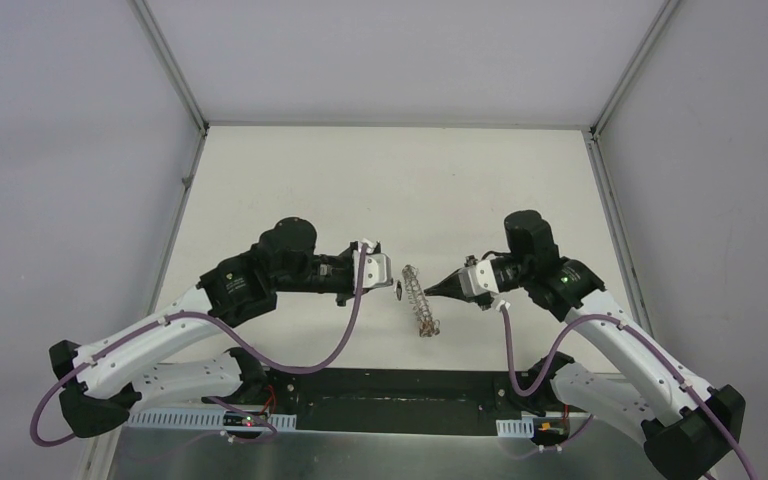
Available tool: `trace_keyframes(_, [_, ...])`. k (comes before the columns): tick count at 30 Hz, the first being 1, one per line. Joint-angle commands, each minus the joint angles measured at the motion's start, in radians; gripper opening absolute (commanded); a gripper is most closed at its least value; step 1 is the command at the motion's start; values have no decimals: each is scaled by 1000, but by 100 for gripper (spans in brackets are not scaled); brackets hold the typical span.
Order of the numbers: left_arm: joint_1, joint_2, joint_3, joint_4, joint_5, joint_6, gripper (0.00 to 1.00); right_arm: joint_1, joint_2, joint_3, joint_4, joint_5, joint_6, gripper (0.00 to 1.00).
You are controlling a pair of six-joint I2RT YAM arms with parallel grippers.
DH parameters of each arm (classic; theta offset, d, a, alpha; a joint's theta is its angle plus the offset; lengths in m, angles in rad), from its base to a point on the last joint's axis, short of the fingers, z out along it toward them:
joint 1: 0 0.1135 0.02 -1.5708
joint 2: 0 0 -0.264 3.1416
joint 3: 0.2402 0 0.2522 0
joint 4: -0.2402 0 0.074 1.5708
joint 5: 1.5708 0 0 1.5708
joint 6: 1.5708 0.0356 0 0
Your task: Put the keys on the keyring
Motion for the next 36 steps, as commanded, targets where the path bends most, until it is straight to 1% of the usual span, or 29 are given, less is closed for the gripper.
trace_keyframes(1, [-20,20,13,35,-31,61,0,8,-13,53,-23,-61,-114,0])
trace_keyframes(7, [-52,57,31,25,-73,101,0,11,-9,58,-14,-65,-74,0])
trace_keyframes(24, [-139,127,79,14,-218,110,0,14,19,75,3,-72,-28,0])
trace_keyframes(36, [-175,154,99,-1,-238,135,0,18,25,82,3,-67,-9,0])
